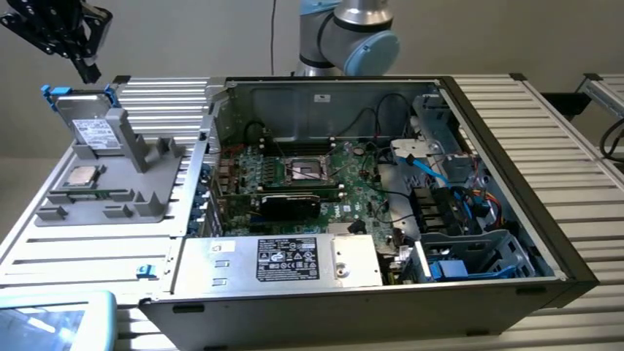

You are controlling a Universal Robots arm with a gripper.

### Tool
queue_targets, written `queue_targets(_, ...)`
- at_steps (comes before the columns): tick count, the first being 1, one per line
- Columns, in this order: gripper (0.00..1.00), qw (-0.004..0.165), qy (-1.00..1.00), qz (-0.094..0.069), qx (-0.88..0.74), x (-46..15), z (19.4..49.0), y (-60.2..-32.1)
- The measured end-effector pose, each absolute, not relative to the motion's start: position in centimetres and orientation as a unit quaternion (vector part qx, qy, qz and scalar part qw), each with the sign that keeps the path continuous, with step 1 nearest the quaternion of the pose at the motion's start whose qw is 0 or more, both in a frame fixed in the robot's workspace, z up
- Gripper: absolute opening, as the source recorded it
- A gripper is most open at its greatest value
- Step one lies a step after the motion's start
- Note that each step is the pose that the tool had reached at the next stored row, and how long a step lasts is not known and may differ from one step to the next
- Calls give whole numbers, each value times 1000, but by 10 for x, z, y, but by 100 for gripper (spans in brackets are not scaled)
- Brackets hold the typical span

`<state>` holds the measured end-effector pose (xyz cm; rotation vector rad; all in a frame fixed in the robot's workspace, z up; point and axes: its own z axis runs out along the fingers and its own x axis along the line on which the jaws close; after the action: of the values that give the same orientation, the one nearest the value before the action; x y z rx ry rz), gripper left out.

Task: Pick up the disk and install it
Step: 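Reach for the disk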

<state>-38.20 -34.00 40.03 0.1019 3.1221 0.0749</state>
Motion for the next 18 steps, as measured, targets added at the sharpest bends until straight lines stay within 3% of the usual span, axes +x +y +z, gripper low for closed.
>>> queue_targets(18, 11, 3, 999, 24, 33, -416, 400, -309)
